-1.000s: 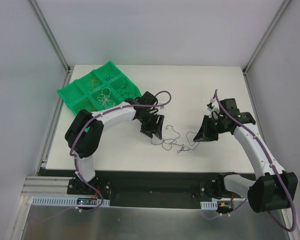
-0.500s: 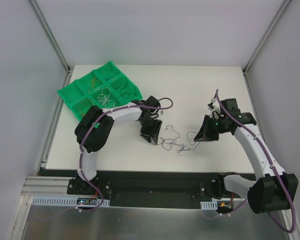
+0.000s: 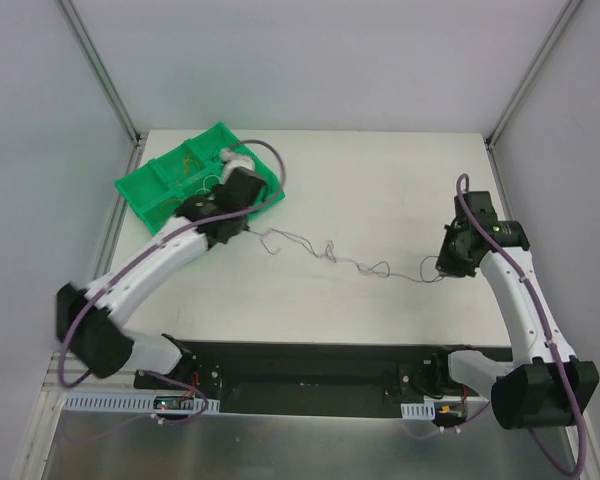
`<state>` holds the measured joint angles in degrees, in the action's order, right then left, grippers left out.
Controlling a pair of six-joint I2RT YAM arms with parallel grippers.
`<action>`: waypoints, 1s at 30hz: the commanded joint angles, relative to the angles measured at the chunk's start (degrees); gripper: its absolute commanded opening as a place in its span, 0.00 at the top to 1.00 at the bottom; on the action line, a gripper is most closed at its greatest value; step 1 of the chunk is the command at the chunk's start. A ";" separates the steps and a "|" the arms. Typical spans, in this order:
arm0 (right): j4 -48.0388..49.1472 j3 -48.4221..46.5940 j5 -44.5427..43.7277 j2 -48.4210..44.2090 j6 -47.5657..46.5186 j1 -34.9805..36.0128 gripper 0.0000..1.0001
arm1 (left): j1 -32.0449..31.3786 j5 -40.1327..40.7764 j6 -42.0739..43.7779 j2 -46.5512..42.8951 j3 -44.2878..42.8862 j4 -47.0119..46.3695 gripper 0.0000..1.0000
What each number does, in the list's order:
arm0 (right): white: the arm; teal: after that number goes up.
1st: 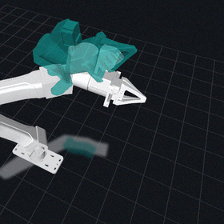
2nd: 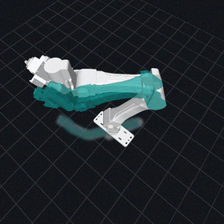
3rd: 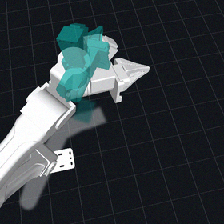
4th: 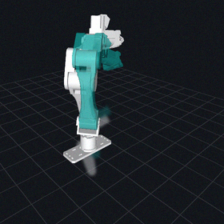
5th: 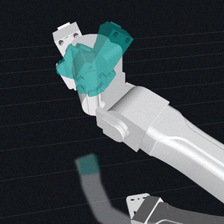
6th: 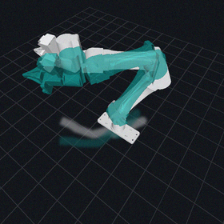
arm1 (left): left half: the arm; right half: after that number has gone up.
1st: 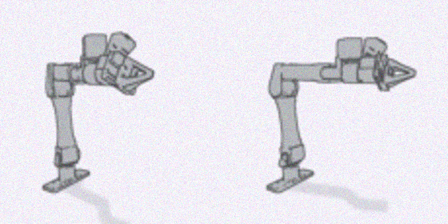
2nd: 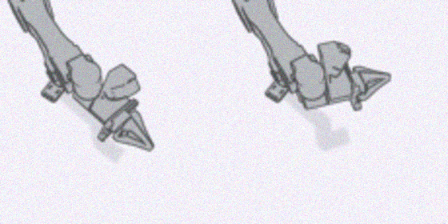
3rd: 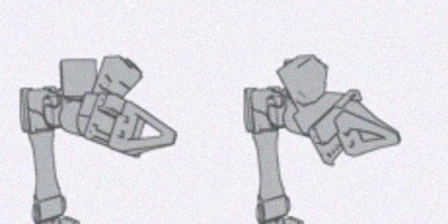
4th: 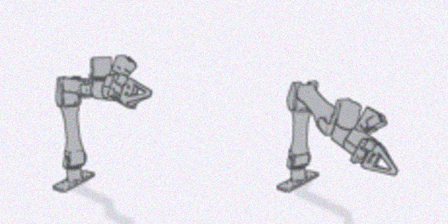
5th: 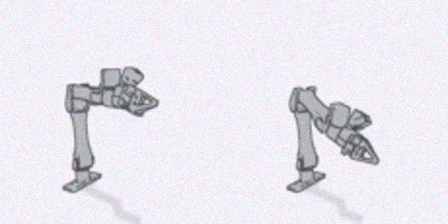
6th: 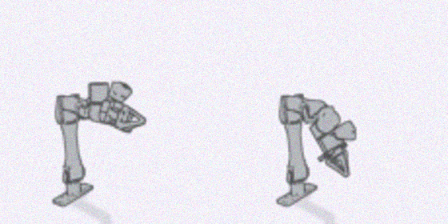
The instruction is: Untangle the cables
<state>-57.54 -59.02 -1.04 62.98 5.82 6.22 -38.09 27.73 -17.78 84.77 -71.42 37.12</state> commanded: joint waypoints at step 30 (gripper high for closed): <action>-4.16 -23.07 2.97 27.73 -3.63 -1.92 0.99 | 14.70 20.44 31.23 -26.35 -16.37 -9.08 1.00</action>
<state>-61.39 -83.20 -5.13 94.37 2.46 3.01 -25.98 51.18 10.70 50.70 -81.21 35.88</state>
